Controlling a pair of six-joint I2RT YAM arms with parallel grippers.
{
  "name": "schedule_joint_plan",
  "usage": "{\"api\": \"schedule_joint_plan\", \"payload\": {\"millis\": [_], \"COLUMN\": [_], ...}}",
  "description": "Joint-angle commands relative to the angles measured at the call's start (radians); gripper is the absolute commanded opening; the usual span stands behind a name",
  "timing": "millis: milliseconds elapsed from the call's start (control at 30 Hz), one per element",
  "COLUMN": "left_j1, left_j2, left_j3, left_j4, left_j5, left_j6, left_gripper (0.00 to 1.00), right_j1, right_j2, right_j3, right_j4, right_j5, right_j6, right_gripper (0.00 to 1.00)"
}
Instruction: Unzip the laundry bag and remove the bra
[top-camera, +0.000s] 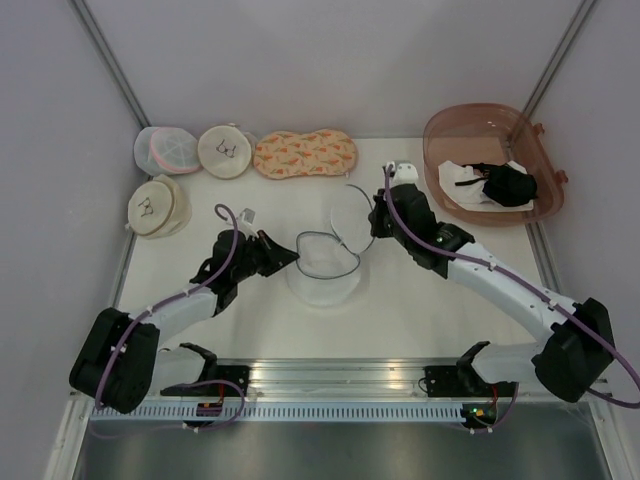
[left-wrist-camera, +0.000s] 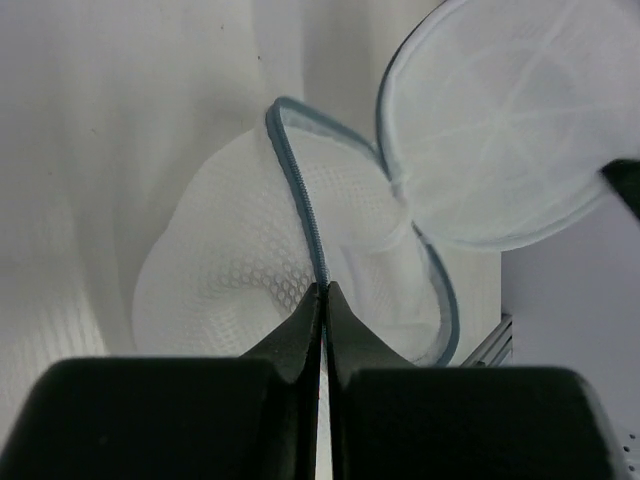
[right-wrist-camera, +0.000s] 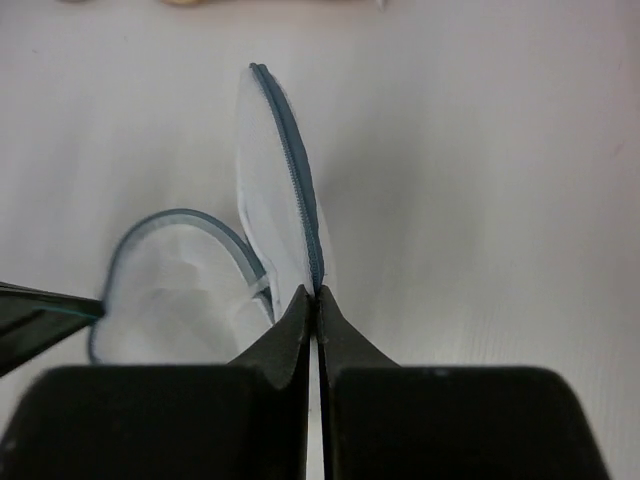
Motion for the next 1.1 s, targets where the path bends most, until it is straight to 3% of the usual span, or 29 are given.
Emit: {"api": "schedule_joint_plan", "payload": {"millis": [0, 167, 367, 500, 633, 700, 733, 833, 933, 1067], "left_j1": [0.003, 0.003, 0.003, 0.006, 0.024, 0.03, 0.032, 0.032, 0.03, 0.033], "left_j2": [0.061, 0.218, 0.367, 0.388, 0.356, 0.314, 0.295, 0.205, 0.116, 0.016], "left_j3": [0.035, 0.075, 0.098, 0.095, 0.083, 0.089, 0.09, 0.087, 0.081, 0.066], "left_j4": [0.156, 0.36, 0.591, 0.627, 0.572, 0.447, 0.382, 0.21, 0.086, -0.014], "left_j5": [0.039, 0.077, 0.126, 0.139, 0.137, 0.107, 0.087, -0.007, -0.093, -0.182], "left_j6": [-0.056, -0.137, -0.244, -0.269, -0.262, -0.239, -0.225, -0.176, -0.142, -0.12], "left_gripper": [0.02, 0.02, 0.02, 0.02, 0.02, 0.34, 0.61, 0.83, 0.91, 0.93], "right_j1": [0.068, 0.171, 0.38, 0.461, 0.509, 0.52, 0.521, 0.521, 0.52, 0.521], "right_j2": [0.068, 0.224, 0.419, 0.525, 0.557, 0.568, 0.571, 0.573, 0.571, 0.556], "right_j3": [0.223, 0.384, 0.478, 0.493, 0.484, 0.478, 0.478, 0.476, 0.472, 0.466], "right_j4": [-0.117, -0.216, -0.305, -0.338, -0.336, -0.338, -0.339, -0.336, -0.327, -0.322], "right_j5": [0.063, 0.089, 0.306, 0.5, 0.572, 0.595, 0.615, 0.624, 0.637, 0.554], "right_j6": [-0.228, -0.38, -0.466, -0.508, -0.533, -0.539, -0.539, -0.536, -0.539, -0.539], "right_gripper": [0.0, 0.01, 0.0, 0.01, 0.0, 0.0, 0.0, 0.0, 0.0, 0.0]}}
